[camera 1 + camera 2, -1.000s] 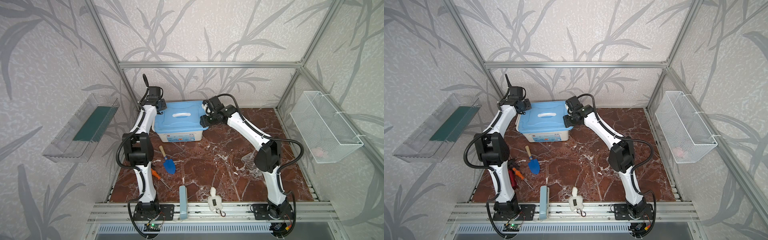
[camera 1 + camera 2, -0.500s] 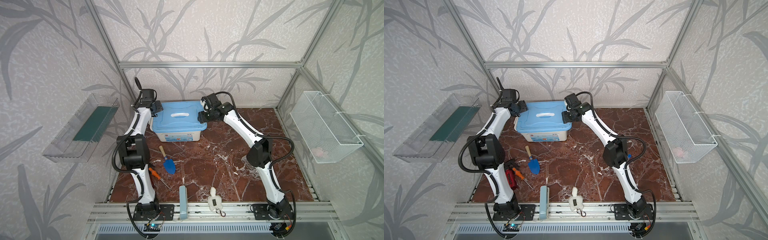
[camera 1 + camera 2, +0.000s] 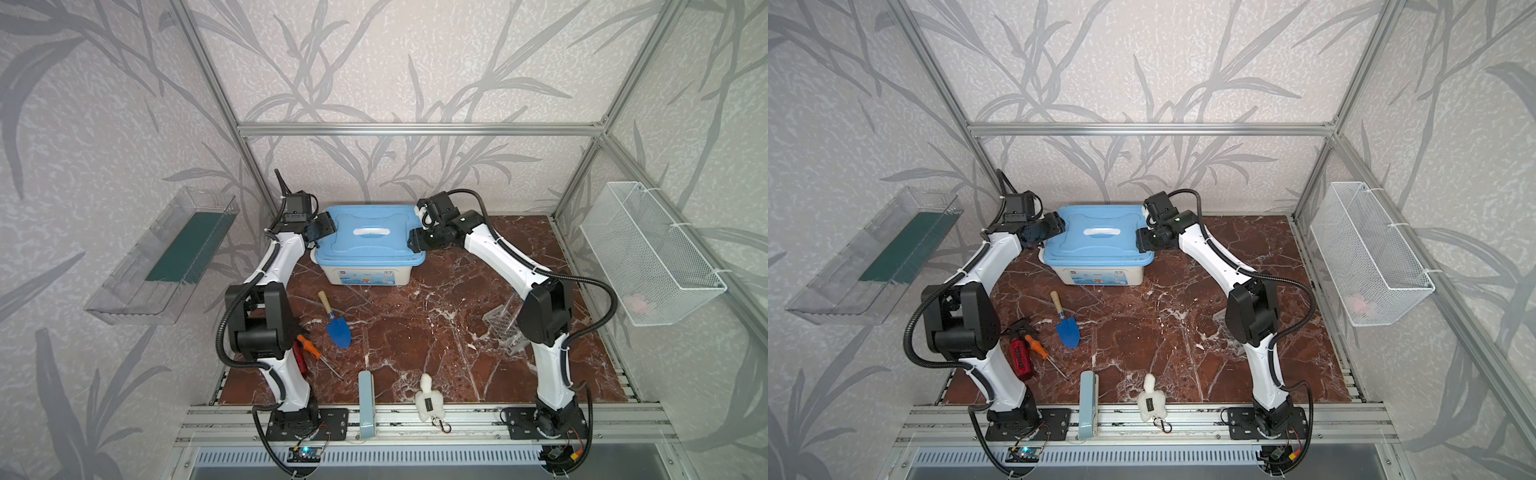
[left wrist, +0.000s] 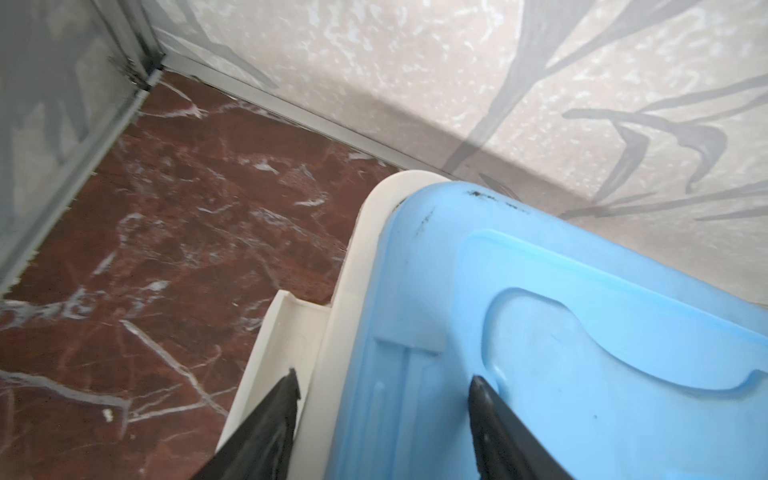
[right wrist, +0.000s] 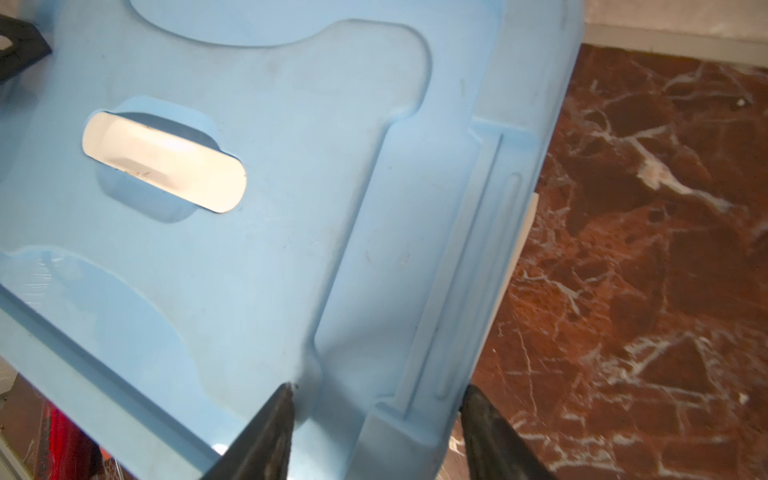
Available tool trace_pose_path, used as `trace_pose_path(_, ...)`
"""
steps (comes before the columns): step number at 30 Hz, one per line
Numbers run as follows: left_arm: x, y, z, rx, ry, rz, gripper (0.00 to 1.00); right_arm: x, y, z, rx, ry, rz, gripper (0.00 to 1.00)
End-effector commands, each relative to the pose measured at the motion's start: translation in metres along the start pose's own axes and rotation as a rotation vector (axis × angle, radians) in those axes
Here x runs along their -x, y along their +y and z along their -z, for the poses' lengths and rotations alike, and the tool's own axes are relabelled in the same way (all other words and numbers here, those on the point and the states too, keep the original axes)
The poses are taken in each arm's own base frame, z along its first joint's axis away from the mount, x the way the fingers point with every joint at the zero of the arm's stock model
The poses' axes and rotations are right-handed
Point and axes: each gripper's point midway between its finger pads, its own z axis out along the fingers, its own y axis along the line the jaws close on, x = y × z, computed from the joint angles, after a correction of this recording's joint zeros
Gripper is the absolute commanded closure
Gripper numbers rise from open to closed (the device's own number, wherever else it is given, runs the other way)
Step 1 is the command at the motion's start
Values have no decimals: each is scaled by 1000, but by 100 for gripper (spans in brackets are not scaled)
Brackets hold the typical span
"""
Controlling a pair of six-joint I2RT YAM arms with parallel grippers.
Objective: Organize the chemistry lab equipment
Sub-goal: 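Press down the blue lid's edges onto the bin rim with both grippers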
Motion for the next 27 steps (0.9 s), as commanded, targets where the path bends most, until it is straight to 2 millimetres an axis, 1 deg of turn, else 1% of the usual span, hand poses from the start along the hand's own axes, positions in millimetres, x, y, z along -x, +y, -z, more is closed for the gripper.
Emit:
trace_pose_path(1, -68, -61, 11, -142, 206, -16, 40, -15, -19, 1, 9, 40, -40, 38)
trace_pose_path(4, -83, -98, 25, -242, 205, -2, 42, -21, -40, 5, -9, 60, -74, 38)
trace_pose_path(6, -89, -115, 34, -277, 200, -16, 40, -27, -48, 7, -28, 75, -77, 38)
trace_pose_path(7, -89, -119, 36, -276, 190, -31, 40, -31, -52, 6, -42, 88, -69, 38)
trace_pose_path(8, -86, -118, 36, -260, 170, -43, 41, -34, -54, 6, -52, 97, -62, 38)
trace_pose_path(10, -80, -107, 28, -200, 146, -56, 46, -40, -61, 4, -76, 118, -56, 38)
trace_pose_path(13, -85, -95, 13, -120, 207, -115, 47, -43, -78, 2, -147, 128, -45, 38)
trace_pose_path(15, -91, -87, 2, -76, 232, -130, 49, -45, -87, -5, -161, 135, -50, 38)
trace_pose_path(16, -94, -83, -3, -60, 234, -130, 53, -47, -87, -9, -139, 148, -60, 38)
trace_pose_path(17, -98, -78, -9, -45, 234, -126, 55, -50, -84, -13, -111, 158, -64, 38)
trace_pose_path(18, -102, -74, -12, -41, 239, -120, 55, -51, -78, -16, -84, 157, -65, 38)
trace_pose_path(20, -106, -68, -19, -34, 235, -102, 65, -54, -65, -21, -43, 143, -51, 38)
trace_pose_path(21, -106, -66, -21, -33, 233, -98, 66, -55, -60, -23, -40, 142, -39, 38)
trace_pose_path(23, -105, -66, -25, -35, 238, -101, 66, -61, -56, -26, -48, 167, -22, 36)
trace_pose_path(24, -106, -67, -26, -38, 245, -104, 63, -64, -57, -29, -51, 185, -24, 35)
trace_pose_path(26, -111, -69, -32, -39, 264, -112, 57, -70, -72, -37, -84, 219, -46, 33)
trace_pose_path(27, -112, -67, -35, -29, 266, -114, 56, -73, -79, -39, -93, 234, -68, 33)
